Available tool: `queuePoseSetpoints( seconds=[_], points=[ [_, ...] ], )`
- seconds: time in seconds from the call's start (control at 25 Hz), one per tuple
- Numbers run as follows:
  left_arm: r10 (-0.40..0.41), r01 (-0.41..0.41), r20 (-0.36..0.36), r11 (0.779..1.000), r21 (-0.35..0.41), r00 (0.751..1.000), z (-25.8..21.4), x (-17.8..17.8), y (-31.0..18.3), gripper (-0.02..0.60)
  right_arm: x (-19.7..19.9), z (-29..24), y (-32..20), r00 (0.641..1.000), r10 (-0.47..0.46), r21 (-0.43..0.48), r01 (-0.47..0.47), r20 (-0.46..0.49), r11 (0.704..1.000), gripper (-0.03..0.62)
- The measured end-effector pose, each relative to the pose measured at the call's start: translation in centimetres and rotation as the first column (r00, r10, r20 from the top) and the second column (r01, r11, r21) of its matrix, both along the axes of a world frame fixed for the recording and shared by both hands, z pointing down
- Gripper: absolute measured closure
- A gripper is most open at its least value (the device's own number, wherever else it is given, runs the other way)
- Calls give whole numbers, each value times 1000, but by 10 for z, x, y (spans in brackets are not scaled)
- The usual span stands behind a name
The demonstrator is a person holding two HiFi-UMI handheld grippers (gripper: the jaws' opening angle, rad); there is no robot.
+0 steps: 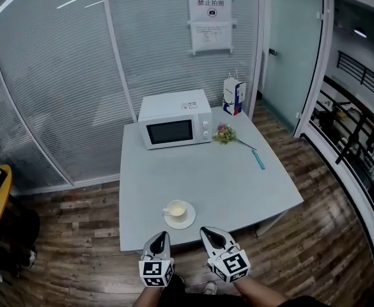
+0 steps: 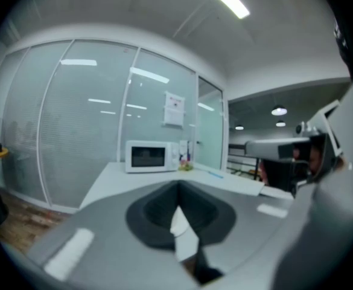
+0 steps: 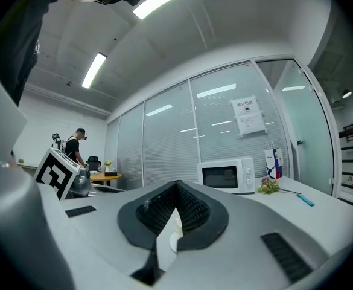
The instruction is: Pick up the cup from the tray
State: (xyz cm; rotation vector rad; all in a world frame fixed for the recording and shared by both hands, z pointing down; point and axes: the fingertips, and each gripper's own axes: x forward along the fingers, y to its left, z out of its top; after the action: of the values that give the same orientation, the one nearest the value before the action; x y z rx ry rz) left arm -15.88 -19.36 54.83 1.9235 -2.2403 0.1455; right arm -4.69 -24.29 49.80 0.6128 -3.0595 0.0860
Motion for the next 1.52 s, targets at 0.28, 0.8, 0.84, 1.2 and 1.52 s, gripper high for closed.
queuePoseSetpoints(
  seconds=[0.28, 0.8, 0.84, 1.2, 1.52],
  points=[
    [37, -38, -16, 998, -56, 999, 29, -12, -28, 577, -21, 31, -24, 999, 18, -51, -21, -41, 998, 591],
    [63, -70, -59, 989, -128, 996, 87, -20, -70, 575, -43, 80, -45, 990, 0, -130, -18, -138, 991, 591],
    [60, -68, -56, 988, -136, 997, 92, -21, -73, 567, -45, 83, -46, 990, -4, -134, -15, -143, 991, 591],
    [50, -66, -83, 976, -207, 995, 135, -25, -104, 232, -55, 105, -56, 985, -22, -169, -7, -171, 986, 591],
    [103, -124, -95, 961, -248, 990, 163, -31, -129, 149, -54, 120, -65, 980, -15, -195, -24, -197, 981, 591]
  ],
)
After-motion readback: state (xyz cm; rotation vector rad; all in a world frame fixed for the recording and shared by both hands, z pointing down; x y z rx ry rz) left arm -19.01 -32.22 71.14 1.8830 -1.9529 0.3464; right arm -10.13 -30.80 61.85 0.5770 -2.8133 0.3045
